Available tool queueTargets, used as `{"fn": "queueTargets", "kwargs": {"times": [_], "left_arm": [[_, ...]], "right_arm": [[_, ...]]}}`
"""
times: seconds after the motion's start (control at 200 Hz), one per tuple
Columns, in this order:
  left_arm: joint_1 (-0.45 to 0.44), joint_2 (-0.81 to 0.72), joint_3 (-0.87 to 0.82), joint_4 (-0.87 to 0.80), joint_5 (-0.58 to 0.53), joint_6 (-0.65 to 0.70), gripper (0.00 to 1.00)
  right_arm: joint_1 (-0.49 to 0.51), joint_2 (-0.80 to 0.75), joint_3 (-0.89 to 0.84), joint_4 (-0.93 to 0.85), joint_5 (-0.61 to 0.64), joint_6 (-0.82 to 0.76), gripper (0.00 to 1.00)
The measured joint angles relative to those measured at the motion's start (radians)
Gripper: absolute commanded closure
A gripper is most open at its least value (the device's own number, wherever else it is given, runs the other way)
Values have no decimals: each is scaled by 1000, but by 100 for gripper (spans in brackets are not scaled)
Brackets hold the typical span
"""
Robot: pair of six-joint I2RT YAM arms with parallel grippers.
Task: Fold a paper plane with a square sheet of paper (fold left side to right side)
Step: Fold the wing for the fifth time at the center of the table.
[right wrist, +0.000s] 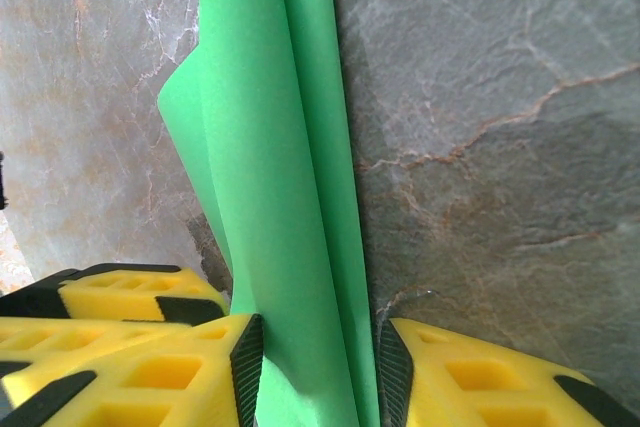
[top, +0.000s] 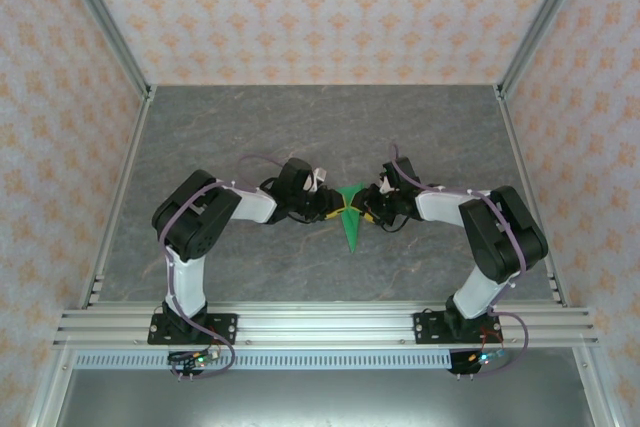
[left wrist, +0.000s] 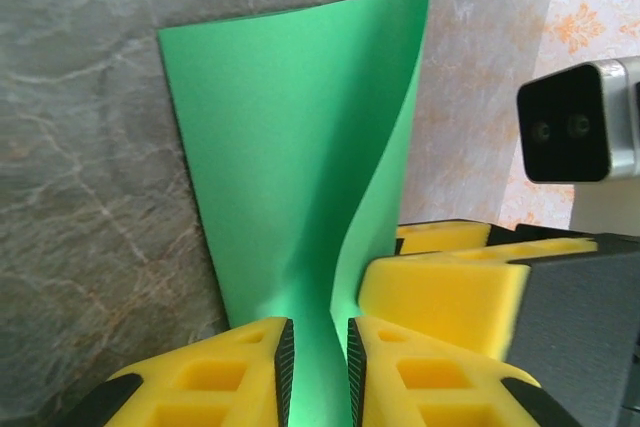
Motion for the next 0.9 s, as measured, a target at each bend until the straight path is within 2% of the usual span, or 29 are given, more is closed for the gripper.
{"fn": "queueTargets", "kwargs": {"times": [0.626,0.751,0.896], "left_arm": [[-18,28,15,37,17,-30,75],[-18,32,15,44,21,-30,76],[-19,33,18,45,21,-33,83]], "right_arm": [[0,1,2,-3,0,0,60],[-2,2,2,-3,-4,0,60],[-2,2,2,-3,-5,0,60]]}}
